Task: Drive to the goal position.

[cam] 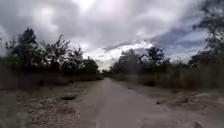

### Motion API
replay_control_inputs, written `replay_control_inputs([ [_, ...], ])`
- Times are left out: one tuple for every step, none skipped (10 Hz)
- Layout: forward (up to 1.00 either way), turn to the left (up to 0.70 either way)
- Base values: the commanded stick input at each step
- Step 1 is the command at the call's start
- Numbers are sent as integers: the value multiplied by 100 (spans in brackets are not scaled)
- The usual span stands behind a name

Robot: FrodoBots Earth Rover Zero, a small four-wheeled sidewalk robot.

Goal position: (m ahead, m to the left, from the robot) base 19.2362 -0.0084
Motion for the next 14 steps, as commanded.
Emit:
replay_control_inputs([
  [45,0],
  [45,0],
  [45,0],
  [45,0],
  [45,0],
  [45,0],
  [45,0],
  [45,0],
  [45,0],
  [45,0],
  [45,0],
  [45,0],
  [45,0],
  [45,0],
])
